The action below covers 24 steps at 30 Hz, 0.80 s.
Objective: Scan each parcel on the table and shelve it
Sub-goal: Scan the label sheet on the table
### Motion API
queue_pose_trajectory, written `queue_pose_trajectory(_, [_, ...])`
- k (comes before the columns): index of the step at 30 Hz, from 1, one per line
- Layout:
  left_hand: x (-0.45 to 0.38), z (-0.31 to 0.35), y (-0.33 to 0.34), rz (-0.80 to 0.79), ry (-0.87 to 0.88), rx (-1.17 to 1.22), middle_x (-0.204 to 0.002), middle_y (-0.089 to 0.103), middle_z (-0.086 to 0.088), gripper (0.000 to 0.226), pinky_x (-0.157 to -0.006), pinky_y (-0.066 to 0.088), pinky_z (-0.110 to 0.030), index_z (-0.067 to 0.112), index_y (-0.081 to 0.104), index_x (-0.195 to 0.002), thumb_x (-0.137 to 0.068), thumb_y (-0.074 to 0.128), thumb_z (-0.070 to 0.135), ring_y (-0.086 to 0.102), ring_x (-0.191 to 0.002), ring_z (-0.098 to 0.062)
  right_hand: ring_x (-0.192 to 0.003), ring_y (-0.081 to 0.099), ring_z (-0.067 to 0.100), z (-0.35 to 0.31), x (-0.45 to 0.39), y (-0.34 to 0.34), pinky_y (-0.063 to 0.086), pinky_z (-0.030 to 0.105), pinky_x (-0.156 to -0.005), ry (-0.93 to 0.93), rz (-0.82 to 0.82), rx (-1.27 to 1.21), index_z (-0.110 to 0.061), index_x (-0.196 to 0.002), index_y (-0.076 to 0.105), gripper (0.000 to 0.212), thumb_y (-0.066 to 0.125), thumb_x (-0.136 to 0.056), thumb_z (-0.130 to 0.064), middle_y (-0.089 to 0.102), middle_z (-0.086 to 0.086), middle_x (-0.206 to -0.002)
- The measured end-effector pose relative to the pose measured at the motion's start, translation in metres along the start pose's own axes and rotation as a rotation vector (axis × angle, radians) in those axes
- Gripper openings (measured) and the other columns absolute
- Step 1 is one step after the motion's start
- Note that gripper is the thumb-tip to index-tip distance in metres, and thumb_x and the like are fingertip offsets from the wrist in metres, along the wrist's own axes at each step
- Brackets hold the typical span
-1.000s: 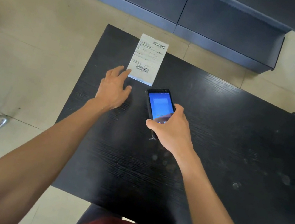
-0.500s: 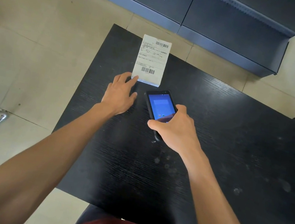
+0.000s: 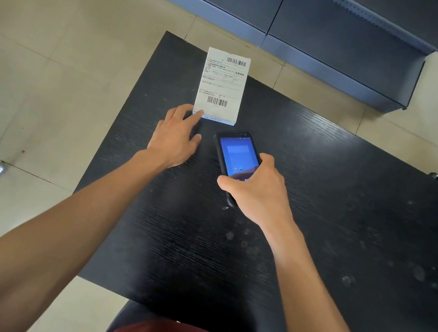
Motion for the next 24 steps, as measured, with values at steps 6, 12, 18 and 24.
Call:
queue_pose_trajectory(6, [-0.012, 0.009, -0.013, 0.115, 0.001, -0.010, -0.162, 0.028, -0.013, 0.045, -0.113, 0.033, -0.061, 0.013, 0.054, -0.140, -0.096, 0.059, 0.022, 0.015, -0.153, -0.034, -0.132, 0.042, 0.022, 0.038, 0.007, 0.017, 0.038, 0.047, -0.104, 0.055, 0.111, 0.099, -0.017, -0.154, 0.022, 0.103, 0.076, -0.071, -0.043, 0.055, -0.003, -0.133])
queue_pose_trajectory(12, [-0.029, 0.031, -0.005, 0.009, 0.070, -0.132, -0.168, 0.015, -0.009, 0.055, -0.116, 0.029, -0.061, 0.022, 0.040, -0.153, -0.100, 0.055, 0.027, 0.008, -0.155, -0.033, -0.129, 0.040, 0.022, 0.075, 0.008, 0.048, 0.033, 0.046, -0.105, 0.124, 0.273, 0.047, -0.015, -0.155, 0.024, 0.103, 0.082, -0.073, -0.038, 0.051, -0.001, -0.134])
queue_pose_trajectory(18, [-0.017, 0.039, 0.006, -0.019, 0.048, -0.123, -0.169, 0.014, -0.008, 0.055, -0.118, 0.029, -0.060, 0.021, 0.040, -0.154, -0.101, 0.054, 0.026, 0.006, -0.155, -0.031, -0.126, 0.039, 0.024, 0.092, 0.006, 0.069, 0.035, 0.044, -0.100, 0.164, 0.301, 0.086, -0.013, -0.153, 0.029, 0.101, 0.084, -0.071, -0.037, 0.040, 0.005, -0.143])
queue_pose_trajectory(24, [-0.007, 0.042, 0.011, -0.019, 0.048, -0.106, -0.166, 0.024, -0.009, 0.047, -0.121, 0.028, -0.056, 0.020, 0.052, -0.148, -0.101, 0.053, 0.017, 0.014, -0.154, -0.035, -0.133, 0.036, 0.026, 0.097, -0.003, 0.070, 0.036, 0.046, -0.105, 0.178, 0.357, 0.107, -0.013, -0.151, 0.031, 0.099, 0.086, -0.071, -0.035, 0.034, 0.006, -0.149])
Point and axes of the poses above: each hand's wrist, its own x-axis away from the middle knuckle, its own y-axis out of the palm, z = x × y, the point moved 6 cm from there along -x, towards the middle knuckle
